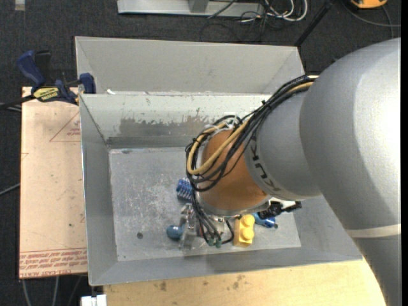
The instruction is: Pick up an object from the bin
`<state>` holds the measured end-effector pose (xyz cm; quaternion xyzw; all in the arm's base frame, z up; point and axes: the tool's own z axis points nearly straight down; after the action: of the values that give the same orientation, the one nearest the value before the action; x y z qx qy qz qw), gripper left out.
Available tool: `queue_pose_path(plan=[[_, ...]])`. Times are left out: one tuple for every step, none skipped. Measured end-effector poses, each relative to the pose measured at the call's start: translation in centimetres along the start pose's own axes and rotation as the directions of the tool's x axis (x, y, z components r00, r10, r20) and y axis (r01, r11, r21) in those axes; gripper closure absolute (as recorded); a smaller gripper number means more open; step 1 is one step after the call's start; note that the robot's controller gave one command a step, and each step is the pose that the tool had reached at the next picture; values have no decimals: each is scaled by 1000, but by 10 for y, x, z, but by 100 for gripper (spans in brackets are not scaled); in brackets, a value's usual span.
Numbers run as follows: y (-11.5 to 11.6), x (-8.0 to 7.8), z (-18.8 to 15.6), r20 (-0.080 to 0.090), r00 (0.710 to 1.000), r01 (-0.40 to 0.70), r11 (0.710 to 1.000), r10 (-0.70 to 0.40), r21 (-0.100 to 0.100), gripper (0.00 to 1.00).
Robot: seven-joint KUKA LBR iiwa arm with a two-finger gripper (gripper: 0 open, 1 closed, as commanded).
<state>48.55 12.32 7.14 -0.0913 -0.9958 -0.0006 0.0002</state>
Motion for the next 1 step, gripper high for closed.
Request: queue_pose_path(plan=[[1, -2, -87, 8, 1000, 1, 1000, -1, -3, 100]])
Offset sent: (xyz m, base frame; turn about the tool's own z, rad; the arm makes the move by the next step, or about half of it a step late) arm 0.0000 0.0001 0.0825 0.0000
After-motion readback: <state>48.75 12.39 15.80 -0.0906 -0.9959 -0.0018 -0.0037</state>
